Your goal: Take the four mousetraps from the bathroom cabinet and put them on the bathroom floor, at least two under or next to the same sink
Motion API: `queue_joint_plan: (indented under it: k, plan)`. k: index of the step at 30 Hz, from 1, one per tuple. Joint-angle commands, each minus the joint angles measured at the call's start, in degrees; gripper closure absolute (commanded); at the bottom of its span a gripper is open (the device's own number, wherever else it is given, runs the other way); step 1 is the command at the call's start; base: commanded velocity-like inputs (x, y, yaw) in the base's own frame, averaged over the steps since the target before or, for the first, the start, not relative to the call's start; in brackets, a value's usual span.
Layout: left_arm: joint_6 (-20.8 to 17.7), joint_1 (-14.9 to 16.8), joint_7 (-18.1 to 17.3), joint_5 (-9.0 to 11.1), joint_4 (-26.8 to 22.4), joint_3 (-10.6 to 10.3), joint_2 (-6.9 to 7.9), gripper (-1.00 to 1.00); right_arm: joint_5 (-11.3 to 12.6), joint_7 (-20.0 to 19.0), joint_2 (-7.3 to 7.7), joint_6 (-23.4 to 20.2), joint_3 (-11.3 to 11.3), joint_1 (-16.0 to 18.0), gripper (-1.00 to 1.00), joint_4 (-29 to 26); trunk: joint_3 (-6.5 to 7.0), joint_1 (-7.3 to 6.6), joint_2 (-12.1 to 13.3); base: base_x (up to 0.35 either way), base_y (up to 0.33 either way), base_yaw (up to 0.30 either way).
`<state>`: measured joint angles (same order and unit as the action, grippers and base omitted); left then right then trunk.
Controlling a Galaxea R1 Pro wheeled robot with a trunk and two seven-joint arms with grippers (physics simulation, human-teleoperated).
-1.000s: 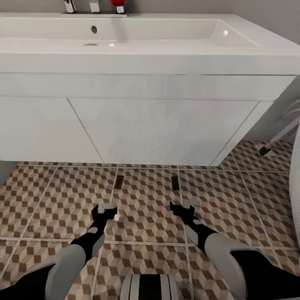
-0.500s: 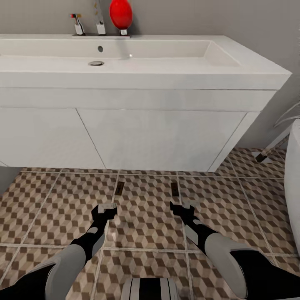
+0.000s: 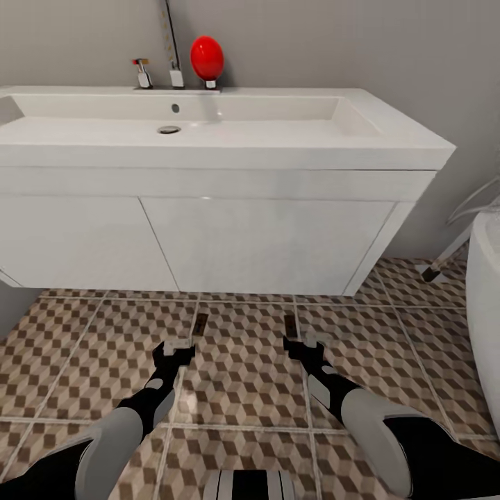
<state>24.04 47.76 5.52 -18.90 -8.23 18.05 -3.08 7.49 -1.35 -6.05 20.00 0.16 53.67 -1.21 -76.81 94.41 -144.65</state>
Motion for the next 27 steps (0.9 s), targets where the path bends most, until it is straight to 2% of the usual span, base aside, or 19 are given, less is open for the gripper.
queue_joint_plan:
  k: [1,27]
  plan:
    - [0.2,0.0,0.4,-0.6,0.1,0.2,-0.03,-1.0,0.5,-0.1,-0.01,0.2,0.1,0.0,-1.0,0.1,0.19,-0.03,0.0,0.0,0.0,0.0]
    - [0.7,0.1,0.4,-0.6,0.1,0.3,-0.08,-1.0,0.6,-0.1,-0.01,0.2,0.0,0.0,-1.0,0.1,5.95,-0.7,0.3,0.0,0.0,0.0]
